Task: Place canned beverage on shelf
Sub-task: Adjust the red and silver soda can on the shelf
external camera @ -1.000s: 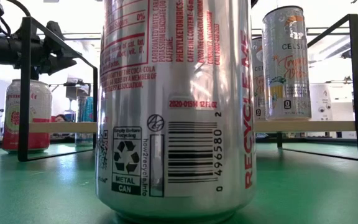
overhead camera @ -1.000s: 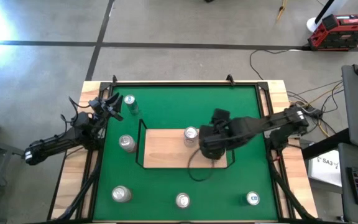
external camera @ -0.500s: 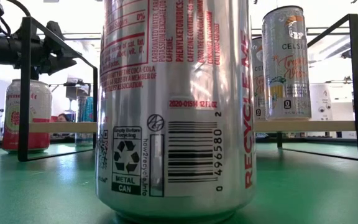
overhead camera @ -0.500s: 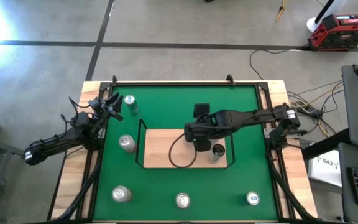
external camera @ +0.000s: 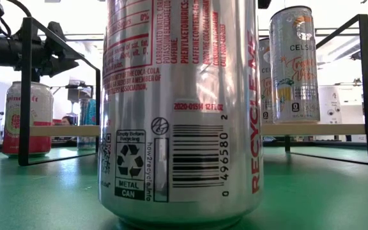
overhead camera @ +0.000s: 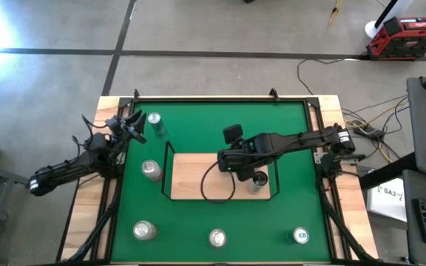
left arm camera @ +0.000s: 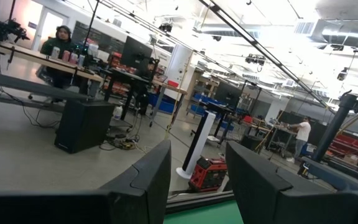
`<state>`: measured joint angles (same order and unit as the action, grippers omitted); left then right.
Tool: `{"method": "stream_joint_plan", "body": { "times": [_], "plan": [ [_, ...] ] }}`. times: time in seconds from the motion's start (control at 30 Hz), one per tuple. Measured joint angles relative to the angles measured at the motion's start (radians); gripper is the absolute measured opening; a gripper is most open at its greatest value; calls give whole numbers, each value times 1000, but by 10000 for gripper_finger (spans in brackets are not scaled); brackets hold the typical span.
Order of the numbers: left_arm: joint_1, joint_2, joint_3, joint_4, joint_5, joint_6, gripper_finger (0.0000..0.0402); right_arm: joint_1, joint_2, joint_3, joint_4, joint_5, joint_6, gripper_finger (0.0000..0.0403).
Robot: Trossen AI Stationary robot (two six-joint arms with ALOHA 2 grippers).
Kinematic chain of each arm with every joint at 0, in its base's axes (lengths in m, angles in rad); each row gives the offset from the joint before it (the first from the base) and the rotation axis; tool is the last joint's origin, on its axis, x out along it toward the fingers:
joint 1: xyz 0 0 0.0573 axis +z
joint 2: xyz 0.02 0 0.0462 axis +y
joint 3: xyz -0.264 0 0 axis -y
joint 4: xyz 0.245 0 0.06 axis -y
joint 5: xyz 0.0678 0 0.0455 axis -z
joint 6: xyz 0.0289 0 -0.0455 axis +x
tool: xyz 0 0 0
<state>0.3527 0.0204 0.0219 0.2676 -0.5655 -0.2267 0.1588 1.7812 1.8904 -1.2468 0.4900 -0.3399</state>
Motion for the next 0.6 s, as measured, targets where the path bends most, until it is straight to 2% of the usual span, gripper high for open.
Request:
{"method": "stream_joint_plan", "body": {
  "times": [0.43, 0.53, 0.6],
  "plan": [
    [0, 0, 0, 0, 0, 0, 137, -2, 27, 0, -1, -29, 14, 311],
    [0, 0, 0, 0, 0, 0, 137, -3, 22, 0, -2, -43, 112, 311],
    [0, 0, 0, 0, 0, 0, 137, -3, 21, 0, -5, -99, 195, 311]
  ]
}}
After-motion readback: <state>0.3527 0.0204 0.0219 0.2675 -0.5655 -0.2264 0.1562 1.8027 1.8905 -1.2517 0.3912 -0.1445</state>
